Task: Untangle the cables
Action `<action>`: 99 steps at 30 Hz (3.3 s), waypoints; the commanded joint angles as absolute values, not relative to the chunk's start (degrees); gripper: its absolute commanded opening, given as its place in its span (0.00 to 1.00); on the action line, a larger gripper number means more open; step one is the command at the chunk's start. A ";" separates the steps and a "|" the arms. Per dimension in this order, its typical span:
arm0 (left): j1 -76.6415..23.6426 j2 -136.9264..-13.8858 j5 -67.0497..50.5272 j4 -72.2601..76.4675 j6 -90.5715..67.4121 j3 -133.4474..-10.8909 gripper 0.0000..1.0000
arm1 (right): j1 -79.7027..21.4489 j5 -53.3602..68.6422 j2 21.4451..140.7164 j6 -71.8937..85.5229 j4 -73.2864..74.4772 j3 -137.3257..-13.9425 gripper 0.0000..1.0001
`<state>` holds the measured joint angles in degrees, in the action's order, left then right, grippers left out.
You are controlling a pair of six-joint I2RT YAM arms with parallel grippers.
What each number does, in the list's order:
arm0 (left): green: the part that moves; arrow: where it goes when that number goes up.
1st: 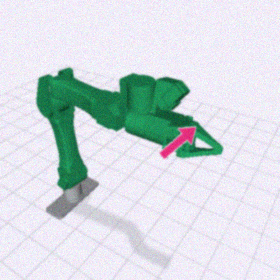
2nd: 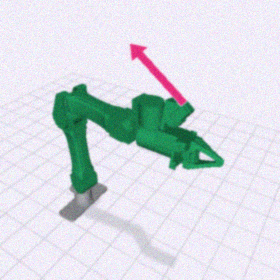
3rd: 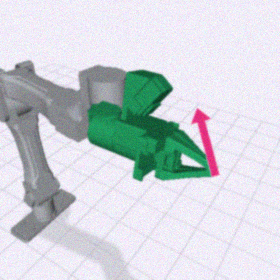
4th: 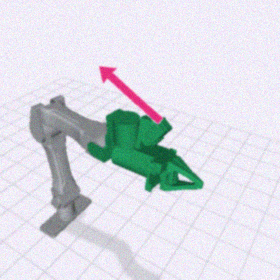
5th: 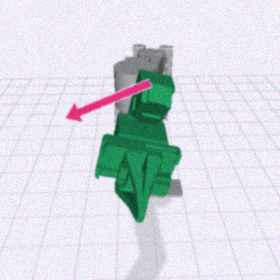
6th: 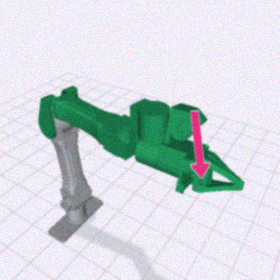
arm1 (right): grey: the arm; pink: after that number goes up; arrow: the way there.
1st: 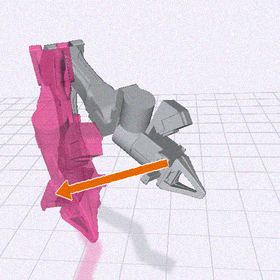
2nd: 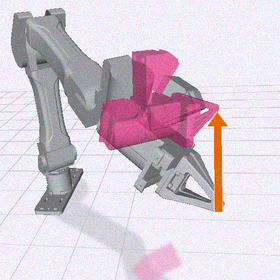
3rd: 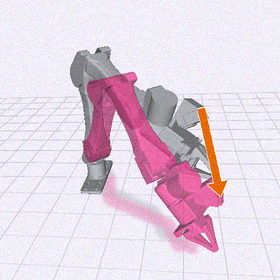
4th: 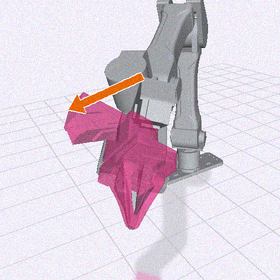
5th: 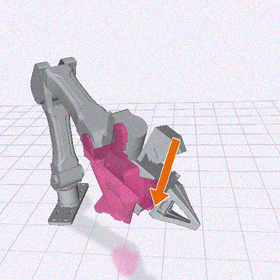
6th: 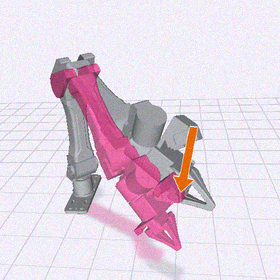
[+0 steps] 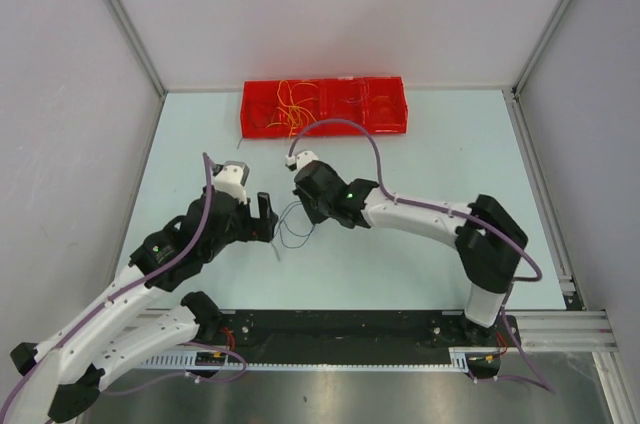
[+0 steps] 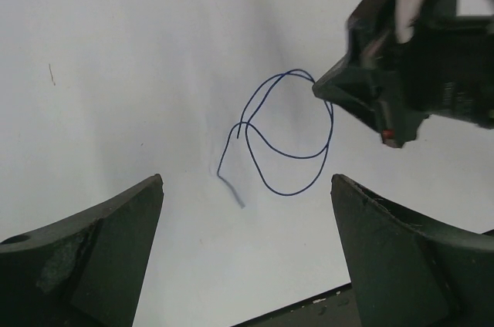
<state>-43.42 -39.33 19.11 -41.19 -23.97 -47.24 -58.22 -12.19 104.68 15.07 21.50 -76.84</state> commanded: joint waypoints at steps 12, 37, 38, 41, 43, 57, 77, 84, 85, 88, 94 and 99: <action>-42.89 -42.62 9.24 -24.71 -22.42 -49.30 0.90 | -55.81 2.11 77.10 4.22 7.57 -65.04 0.00; -41.48 -46.40 -0.97 -16.17 -20.83 -50.01 0.00 | -57.13 3.90 69.43 4.21 1.58 -61.79 0.22; -41.40 -47.10 1.47 -16.78 -21.18 -51.23 0.00 | -57.22 1.95 69.43 4.65 1.58 -61.79 0.33; -40.26 -50.08 5.61 -20.38 -22.32 -54.56 0.00 | -57.13 -7.89 69.00 7.37 2.46 -61.70 0.62; -38.68 -51.85 7.47 -21.27 -23.11 -56.15 0.00 | -56.61 -13.85 68.64 10.18 4.29 -61.70 0.64; -21.98 -70.37 11.60 -18.46 -23.03 -73.64 0.00 | -55.63 -14.95 68.82 19.25 11.42 -59.50 0.63; -5.19 -107.48 1.06 -10.99 -29.88 -107.48 0.00 | -55.99 -9.41 64.25 24.43 13.18 -55.11 0.62; -3.87 -119.86 -1.59 -2.91 -34.00 -112.41 0.00 | -55.64 -9.05 62.76 23.91 14.76 -54.23 0.63; -3.69 -120.75 -2.28 -1.94 -34.45 -112.76 0.00 | -55.55 -9.05 62.58 23.91 15.11 -54.05 0.63; -3.69 -123.56 -2.72 -0.18 -35.94 -113.72 0.00 | -55.46 -9.32 61.88 23.73 15.29 -53.53 0.63; -3.69 -127.35 -2.46 -0.18 -36.91 -116.54 0.12 | -54.49 -8.44 62.40 23.64 15.03 -52.74 0.63; -3.60 -127.01 -0.71 -3.51 -36.04 -117.16 0.86 | -54.05 -7.91 62.84 23.38 14.50 -52.65 0.63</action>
